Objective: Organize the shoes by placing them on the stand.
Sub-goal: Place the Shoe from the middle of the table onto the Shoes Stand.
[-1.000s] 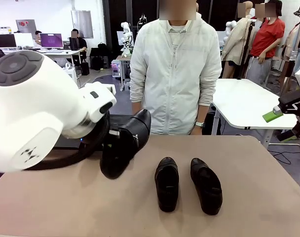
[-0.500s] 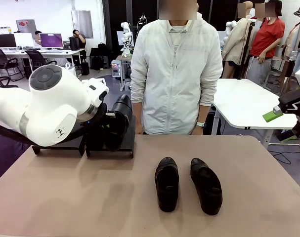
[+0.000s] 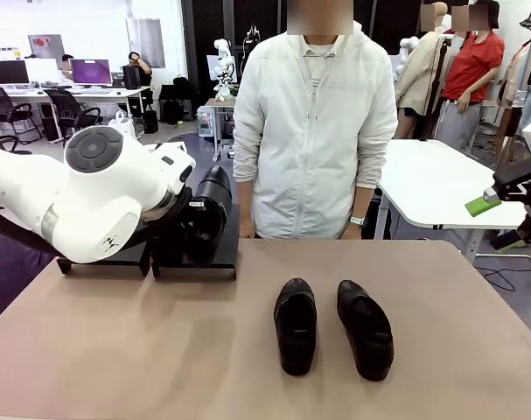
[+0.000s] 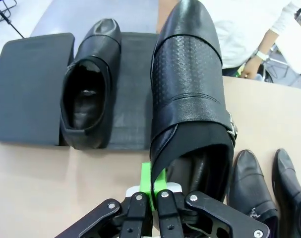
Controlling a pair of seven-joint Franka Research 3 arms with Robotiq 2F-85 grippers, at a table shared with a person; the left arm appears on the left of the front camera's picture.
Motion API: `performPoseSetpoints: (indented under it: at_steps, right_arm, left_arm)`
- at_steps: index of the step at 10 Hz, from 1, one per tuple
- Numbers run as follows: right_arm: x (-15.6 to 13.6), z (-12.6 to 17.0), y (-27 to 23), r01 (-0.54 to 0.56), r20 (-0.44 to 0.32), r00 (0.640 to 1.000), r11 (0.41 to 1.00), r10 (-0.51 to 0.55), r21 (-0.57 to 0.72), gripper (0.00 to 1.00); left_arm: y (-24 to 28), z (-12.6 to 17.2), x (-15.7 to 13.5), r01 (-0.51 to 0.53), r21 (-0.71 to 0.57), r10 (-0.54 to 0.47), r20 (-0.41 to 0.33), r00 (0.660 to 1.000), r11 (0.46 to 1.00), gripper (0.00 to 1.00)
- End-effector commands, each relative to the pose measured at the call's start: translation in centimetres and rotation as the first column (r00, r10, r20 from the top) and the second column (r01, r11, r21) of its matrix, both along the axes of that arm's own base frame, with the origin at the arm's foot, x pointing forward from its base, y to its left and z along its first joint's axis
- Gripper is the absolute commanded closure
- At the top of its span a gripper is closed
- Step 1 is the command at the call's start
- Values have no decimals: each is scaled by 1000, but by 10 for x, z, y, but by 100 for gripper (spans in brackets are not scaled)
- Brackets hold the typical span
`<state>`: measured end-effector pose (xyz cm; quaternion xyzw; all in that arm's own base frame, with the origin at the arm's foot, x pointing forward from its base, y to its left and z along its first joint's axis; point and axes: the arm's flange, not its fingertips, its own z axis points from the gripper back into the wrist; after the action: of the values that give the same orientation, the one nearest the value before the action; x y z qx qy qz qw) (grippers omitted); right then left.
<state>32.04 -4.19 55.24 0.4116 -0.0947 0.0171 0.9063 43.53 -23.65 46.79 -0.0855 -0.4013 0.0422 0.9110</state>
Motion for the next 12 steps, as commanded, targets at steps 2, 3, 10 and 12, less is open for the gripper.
performPoseSetpoints:
  at_steps: [2,3,10,12]
  right_arm:
    - [1,2,-3,-17,10,1000,1000,17,0,0]
    - [1,2,-3,-17,10,1000,1000,17,0,0]
    - [1,2,-3,-17,10,1000,1000,17,0,0]
    - [1,2,-3,-17,10,1000,1000,17,0,0]
  left_arm:
    - [-1,-3,39,-10,-5,10,31,999,1000,100]
    - [-4,-7,50,26,-15,-26,33,999,1000,100]
    - [-16,-52,92,28,-25,-27,74,997,999,100]
    - [-18,-65,102,17,-19,-16,70,997,1000,100]
